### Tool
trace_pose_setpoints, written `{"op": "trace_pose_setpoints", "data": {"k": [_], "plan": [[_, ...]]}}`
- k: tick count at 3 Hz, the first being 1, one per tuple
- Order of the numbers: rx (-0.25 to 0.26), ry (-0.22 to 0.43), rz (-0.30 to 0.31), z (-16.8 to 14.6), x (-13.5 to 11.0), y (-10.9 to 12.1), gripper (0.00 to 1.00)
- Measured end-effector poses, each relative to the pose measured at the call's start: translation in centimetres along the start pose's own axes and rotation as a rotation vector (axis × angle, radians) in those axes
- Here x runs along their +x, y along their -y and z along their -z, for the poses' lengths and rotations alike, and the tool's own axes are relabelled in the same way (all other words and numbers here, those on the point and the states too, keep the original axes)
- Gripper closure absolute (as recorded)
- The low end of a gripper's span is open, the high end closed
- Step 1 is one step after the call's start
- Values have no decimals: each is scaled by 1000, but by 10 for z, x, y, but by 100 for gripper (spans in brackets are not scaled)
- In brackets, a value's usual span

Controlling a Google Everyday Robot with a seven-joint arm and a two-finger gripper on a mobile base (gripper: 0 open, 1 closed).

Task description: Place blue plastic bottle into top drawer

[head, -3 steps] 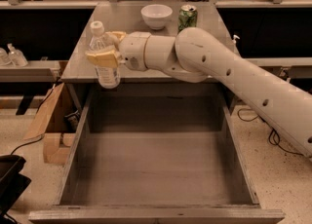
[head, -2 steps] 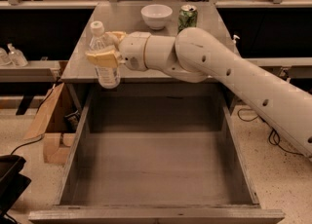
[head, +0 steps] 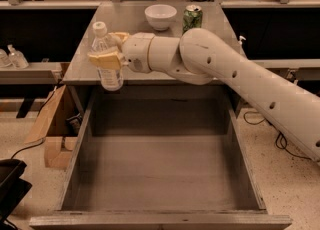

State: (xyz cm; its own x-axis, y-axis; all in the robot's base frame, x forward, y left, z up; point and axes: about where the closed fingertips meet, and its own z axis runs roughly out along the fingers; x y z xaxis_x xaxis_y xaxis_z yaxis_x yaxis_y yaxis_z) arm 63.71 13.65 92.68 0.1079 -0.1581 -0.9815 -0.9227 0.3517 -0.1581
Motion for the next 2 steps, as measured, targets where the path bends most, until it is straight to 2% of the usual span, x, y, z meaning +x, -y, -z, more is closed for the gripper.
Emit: {"op": "trace_pose_setpoints", "data": {"k": [1,2], "plan": [[0,0,0,0,0,0,27],[0,0,0,0,0,0,30]]}}
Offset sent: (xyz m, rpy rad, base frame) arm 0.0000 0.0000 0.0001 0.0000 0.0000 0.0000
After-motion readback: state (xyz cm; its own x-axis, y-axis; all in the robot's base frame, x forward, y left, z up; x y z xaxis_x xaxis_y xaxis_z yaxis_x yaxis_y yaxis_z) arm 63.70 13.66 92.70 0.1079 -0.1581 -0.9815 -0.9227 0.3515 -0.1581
